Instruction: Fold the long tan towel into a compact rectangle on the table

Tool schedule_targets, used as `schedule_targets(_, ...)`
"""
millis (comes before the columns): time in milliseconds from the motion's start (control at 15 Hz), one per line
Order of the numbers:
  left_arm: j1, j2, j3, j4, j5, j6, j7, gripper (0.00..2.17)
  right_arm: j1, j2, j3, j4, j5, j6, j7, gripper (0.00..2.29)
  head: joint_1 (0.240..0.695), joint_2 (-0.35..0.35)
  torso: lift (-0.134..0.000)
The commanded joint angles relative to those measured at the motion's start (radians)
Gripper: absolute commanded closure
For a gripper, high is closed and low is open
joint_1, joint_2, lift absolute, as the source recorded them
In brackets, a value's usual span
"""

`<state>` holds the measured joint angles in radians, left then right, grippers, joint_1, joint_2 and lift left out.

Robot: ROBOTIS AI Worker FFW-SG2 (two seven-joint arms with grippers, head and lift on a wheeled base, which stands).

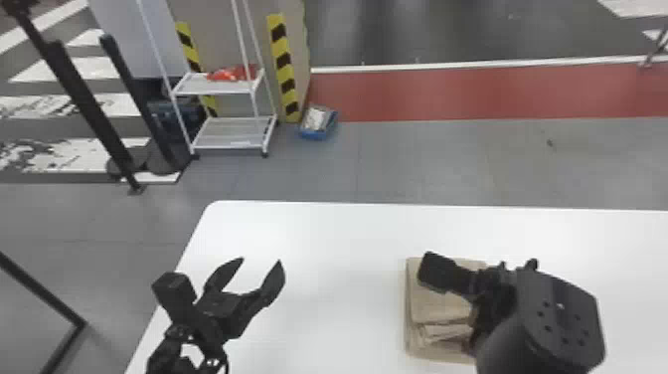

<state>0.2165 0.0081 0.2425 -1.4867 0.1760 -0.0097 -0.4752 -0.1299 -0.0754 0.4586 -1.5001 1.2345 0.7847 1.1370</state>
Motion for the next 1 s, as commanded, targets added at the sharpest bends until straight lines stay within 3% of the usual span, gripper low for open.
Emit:
schedule_targets(0, -0.003, 0.001, 0.008, 0.005, 0.002, 0.0, 0.0, 0.15, -0.005, 0.003, 0.008, 0.006, -0.001, -0.003, 0.007, 0.35, 0.695, 0.151, 0.0)
schedule_targets(133, -0.008, 0.001, 0.008, 0.008, 0.002, 0.0, -0.002, 0.15, -0.004, 0.002, 0.0, -0.009, -0.015, -0.006, 0.03, 0.9, 0.695, 0.161, 0.0)
schedule_targets(333, -0.013, 0.001, 0.003, 0.014, 0.002, 0.0, -0.002, 0.15, 0.009, -0.004, -0.015, -0.026, -0.017, -0.031, 0.041, 2.07, 0.695, 0.167, 0.0)
schedule_targets(533, -0.013, 0.001, 0.0, 0.016, 0.002, -0.009, -0.003, 0.15, 0.056, -0.015, -0.067, -0.114, -0.055, -0.129, 0.046, 2.26, 0.695, 0.164, 0.0)
schedule_targets(733, -0.009, 0.001, -0.003, 0.016, 0.002, -0.019, -0.026, 0.15, 0.095, -0.026, -0.12, -0.18, -0.092, -0.193, 0.037, 2.26, 0.695, 0.167, 0.0)
schedule_targets(933, -0.009, 0.001, -0.005, 0.023, -0.007, -0.019, -0.115, 0.15, 0.113, -0.026, -0.182, -0.239, -0.13, -0.215, 0.032, 2.26, 0.695, 0.156, 0.0)
